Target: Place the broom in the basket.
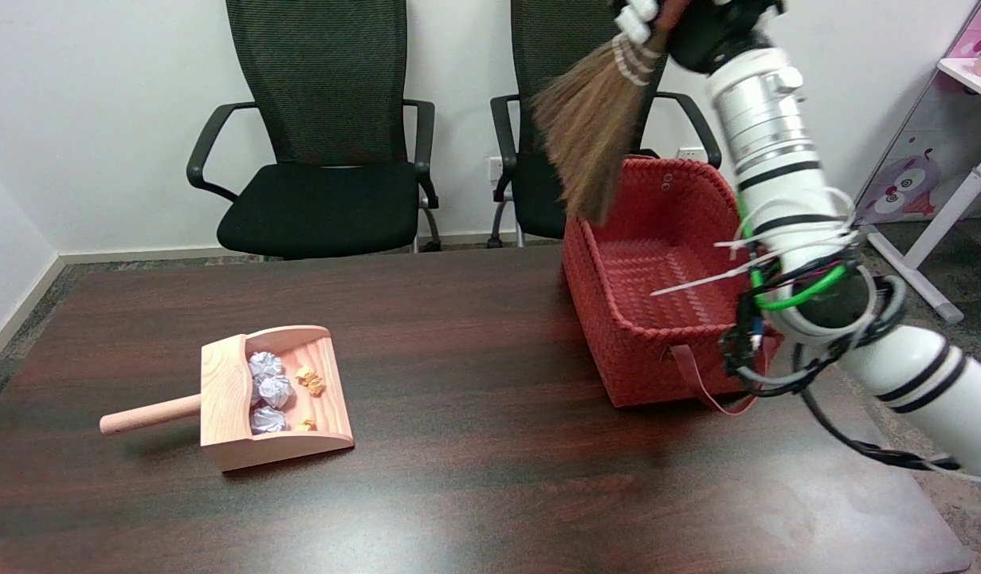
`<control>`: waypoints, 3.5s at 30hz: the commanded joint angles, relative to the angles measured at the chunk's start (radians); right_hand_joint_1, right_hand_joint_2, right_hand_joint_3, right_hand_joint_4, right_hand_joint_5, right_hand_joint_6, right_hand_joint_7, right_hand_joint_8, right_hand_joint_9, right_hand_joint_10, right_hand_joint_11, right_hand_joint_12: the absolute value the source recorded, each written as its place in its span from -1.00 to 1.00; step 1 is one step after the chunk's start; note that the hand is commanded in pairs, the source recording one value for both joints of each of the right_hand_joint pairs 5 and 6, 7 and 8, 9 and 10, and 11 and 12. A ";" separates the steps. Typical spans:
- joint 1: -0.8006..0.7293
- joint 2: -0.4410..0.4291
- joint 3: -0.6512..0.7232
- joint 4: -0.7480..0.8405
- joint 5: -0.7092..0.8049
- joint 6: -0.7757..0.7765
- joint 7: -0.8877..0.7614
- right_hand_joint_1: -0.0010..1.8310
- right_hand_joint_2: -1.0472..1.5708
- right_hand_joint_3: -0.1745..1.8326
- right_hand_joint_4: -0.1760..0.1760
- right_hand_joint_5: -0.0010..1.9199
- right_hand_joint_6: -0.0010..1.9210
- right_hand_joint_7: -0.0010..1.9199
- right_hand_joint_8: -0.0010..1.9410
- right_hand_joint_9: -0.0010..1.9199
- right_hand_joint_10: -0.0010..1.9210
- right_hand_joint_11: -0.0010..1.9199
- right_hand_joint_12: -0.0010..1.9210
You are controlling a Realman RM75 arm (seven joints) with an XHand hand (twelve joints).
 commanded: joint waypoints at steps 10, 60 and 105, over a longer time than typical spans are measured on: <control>-0.298 0.188 0.174 0.011 0.097 -0.143 -0.115 -0.14 0.85 0.92 0.14 1.00 1.00 1.00 0.98 1.00 1.00 1.00 1.00; -0.135 -0.133 -0.254 0.476 -0.370 -0.131 0.014 -0.11 0.61 0.98 0.09 1.00 1.00 1.00 0.98 1.00 1.00 1.00 1.00; -0.126 -0.129 -0.232 0.399 -0.458 -0.134 0.014 -0.23 0.20 0.48 -0.67 -0.18 -0.18 -0.18 -0.19 -0.24 -0.24 0.40 0.40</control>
